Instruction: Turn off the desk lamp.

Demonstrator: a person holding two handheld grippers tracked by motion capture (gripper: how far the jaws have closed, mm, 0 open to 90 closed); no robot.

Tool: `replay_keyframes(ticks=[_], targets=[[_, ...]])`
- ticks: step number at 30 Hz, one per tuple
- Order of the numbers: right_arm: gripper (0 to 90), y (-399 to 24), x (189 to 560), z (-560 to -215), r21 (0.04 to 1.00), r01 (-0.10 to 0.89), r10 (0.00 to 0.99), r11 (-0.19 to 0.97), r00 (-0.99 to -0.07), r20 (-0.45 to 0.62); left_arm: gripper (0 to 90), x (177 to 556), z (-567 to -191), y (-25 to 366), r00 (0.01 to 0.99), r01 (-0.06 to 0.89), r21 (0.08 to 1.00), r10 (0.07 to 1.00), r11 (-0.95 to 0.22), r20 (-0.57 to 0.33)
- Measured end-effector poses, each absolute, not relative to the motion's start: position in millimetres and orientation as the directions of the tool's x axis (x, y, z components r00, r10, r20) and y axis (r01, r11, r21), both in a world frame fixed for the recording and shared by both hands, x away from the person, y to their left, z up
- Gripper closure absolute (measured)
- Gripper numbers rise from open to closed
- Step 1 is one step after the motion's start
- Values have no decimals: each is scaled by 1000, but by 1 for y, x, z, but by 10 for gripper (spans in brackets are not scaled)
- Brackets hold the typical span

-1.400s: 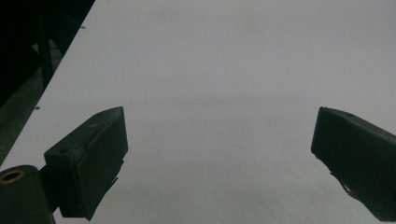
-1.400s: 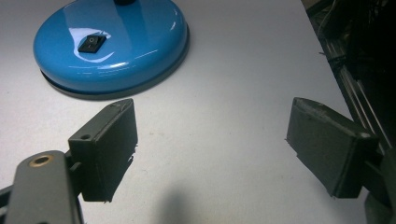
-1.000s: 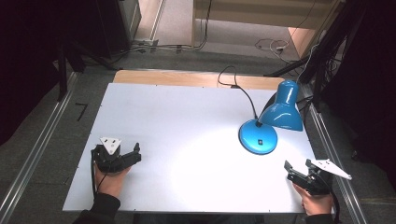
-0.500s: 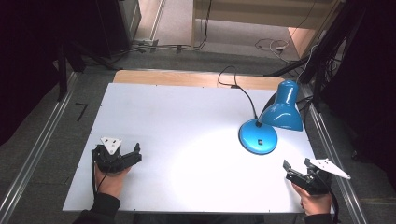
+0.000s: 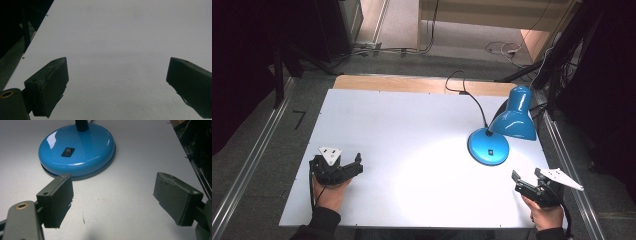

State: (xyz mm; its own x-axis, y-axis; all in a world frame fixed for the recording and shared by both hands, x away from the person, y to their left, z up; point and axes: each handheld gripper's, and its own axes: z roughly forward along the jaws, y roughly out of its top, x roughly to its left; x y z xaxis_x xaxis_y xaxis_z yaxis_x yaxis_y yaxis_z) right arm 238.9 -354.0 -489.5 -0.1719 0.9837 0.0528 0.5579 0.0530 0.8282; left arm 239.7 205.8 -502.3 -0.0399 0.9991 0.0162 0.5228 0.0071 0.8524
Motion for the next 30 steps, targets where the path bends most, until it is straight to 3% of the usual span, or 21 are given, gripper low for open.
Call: replay_keyframes(ticks=[30], targets=[[178, -341, 252, -486, 838, 541, 982, 65, -186, 44, 51, 242, -506, 207, -48, 537, 843, 999, 9, 20]])
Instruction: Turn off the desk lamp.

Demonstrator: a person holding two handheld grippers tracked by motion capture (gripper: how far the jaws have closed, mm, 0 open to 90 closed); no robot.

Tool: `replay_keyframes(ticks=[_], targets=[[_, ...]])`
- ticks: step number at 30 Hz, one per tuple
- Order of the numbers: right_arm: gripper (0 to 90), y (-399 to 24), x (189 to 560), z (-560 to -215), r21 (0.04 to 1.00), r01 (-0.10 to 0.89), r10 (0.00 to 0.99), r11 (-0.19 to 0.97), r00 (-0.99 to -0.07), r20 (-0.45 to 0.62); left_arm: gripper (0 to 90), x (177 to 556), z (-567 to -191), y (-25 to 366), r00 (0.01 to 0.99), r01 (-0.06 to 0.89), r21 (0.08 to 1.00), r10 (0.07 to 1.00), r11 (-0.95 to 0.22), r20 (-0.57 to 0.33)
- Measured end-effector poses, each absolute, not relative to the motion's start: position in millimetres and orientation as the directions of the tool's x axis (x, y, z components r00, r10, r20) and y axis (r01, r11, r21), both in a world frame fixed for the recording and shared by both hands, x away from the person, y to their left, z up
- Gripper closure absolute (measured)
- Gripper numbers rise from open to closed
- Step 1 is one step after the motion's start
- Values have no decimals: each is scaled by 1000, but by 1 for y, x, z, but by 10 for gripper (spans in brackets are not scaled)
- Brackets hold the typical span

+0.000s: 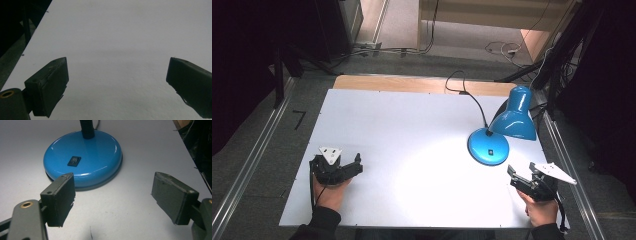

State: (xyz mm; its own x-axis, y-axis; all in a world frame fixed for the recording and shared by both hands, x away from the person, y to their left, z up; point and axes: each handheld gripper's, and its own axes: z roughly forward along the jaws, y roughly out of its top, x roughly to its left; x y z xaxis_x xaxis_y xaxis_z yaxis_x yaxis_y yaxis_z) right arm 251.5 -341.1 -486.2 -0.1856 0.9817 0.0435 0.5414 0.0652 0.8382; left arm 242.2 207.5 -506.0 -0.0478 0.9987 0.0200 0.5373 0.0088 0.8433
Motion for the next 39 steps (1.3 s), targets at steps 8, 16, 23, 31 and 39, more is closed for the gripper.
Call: replay_keyframes(ticks=[8, 16, 23, 31, 39], targets=[[217, -331, 258, -486, 837, 541, 975, 84, -217, 42, 51, 242, -506, 208, -48, 536, 844, 999, 9, 19], [371, -329, 260, -487, 842, 534, 974, 82, -220, 45, 51, 242, -506, 208, -50, 535, 845, 999, 10, 20], [540, -318, 266, -488, 842, 531, 968, 96, -248, 46, 51, 242, -506, 205, -40, 535, 845, 999, -1, 26], [740, -312, 270, -489, 839, 532, 961, 116, -273, 40, 51, 242, -507, 208, -45, 536, 844, 999, 4, 24], [876, -307, 273, -490, 839, 528, 957, 130, -289, 34, 56, 242, -506, 208, -47, 533, 846, 999, 6, 22]])
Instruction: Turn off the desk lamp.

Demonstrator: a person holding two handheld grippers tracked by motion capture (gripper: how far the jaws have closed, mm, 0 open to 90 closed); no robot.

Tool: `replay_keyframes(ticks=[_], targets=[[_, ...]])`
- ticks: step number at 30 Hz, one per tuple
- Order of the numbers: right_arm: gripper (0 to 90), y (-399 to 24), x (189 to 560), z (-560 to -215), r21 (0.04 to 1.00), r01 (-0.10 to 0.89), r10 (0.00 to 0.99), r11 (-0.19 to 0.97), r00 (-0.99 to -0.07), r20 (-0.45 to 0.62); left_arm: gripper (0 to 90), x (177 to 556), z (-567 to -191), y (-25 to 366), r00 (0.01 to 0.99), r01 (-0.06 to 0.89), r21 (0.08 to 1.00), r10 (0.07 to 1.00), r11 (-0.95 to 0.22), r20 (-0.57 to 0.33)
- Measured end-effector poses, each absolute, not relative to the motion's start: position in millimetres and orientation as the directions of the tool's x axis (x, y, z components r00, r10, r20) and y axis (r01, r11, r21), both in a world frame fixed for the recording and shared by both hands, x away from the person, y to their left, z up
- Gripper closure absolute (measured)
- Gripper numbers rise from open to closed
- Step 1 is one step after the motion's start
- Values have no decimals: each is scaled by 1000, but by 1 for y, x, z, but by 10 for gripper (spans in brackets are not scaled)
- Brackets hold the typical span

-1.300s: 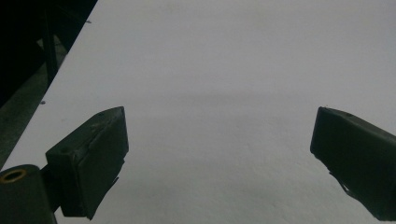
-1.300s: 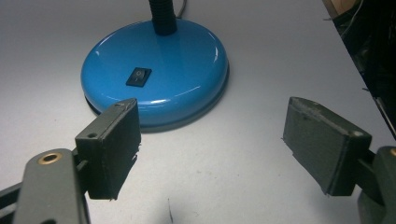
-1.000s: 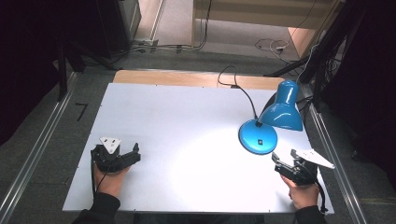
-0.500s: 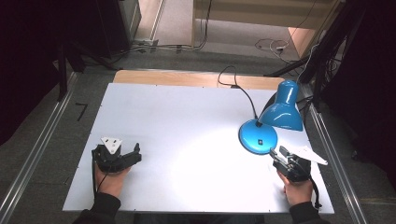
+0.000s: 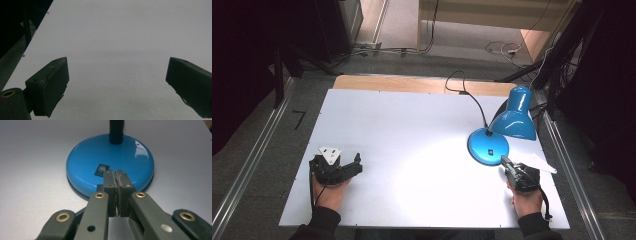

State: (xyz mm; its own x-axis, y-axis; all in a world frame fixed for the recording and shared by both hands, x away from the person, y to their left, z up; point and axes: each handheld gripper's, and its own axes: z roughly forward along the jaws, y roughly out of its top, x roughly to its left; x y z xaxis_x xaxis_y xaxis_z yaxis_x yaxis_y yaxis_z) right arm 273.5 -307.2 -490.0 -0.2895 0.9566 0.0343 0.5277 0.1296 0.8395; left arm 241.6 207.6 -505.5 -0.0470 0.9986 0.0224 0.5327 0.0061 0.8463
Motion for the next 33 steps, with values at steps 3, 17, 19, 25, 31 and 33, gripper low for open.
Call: replay_keyframes(ticks=[3, 17, 19, 25, 31, 33], targets=[[877, -306, 275, -489, 844, 520, 955, 128, -293, 36, 56, 242, -506, 208, -43, 534, 845, 999, 1, 26], [877, -293, 285, -491, 847, 517, 954, 123, -296, 42, 56, 242, -506, 209, -49, 534, 845, 999, 10, 19], [878, -292, 286, -491, 847, 518, 954, 124, -296, 42, 56, 242, -507, 209, -49, 535, 845, 999, 10, 19], [878, -292, 289, -493, 849, 518, 955, 109, -291, 55, 56, 242, -507, 209, -50, 535, 845, 998, 7, 23], [878, -292, 293, -494, 848, 519, 958, 104, -281, 55, 56, 242, -507, 208, -47, 537, 844, 999, 4, 26], [878, -291, 295, -495, 846, 523, 958, 101, -280, 58, 56, 242, -507, 209, -50, 538, 843, 998, 5, 26]])
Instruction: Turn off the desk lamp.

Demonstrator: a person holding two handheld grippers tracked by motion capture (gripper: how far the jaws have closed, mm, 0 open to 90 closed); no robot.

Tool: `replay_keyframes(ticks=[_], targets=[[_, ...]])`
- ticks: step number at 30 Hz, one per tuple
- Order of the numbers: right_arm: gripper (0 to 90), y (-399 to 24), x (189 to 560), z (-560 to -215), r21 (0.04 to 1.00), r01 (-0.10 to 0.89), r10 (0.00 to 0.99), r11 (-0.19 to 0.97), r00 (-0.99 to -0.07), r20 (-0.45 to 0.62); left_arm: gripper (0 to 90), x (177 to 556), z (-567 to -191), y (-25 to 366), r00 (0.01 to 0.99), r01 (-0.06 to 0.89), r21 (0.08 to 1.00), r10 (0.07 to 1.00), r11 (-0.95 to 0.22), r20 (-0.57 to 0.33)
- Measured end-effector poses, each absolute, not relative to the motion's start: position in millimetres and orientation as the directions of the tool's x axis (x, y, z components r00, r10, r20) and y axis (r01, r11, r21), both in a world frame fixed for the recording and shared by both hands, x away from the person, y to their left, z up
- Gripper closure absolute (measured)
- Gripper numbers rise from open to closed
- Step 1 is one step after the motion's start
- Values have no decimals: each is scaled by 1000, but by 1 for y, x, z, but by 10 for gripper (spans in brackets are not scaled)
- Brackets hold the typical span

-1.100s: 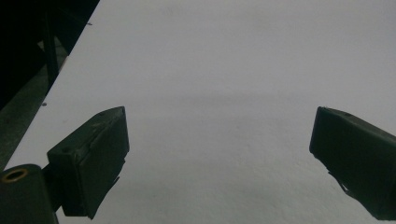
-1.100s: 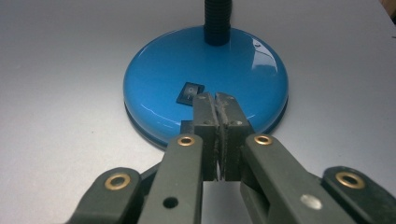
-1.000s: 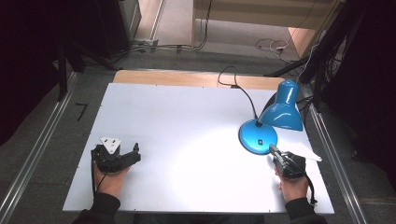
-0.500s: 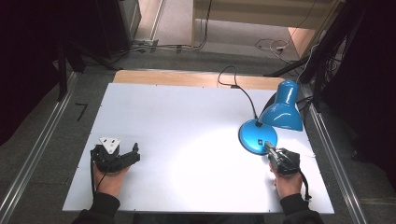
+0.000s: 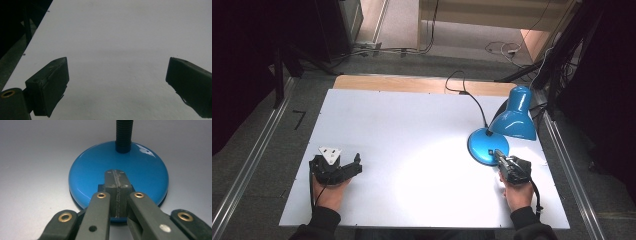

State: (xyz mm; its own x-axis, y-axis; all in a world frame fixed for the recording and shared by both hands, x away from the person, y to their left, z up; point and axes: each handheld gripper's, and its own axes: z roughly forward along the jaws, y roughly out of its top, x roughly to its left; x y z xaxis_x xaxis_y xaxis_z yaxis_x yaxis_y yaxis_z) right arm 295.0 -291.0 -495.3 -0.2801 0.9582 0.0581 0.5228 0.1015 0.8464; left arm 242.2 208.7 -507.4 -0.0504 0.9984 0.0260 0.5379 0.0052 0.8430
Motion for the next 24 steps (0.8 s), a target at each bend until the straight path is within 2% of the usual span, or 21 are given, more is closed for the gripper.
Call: replay_keyframes(ticks=[24], targets=[[878, -282, 310, -502, 844, 524, 961, 112, -273, 42, 56, 241, -507, 210, -55, 535, 845, 998, 9, 24]])
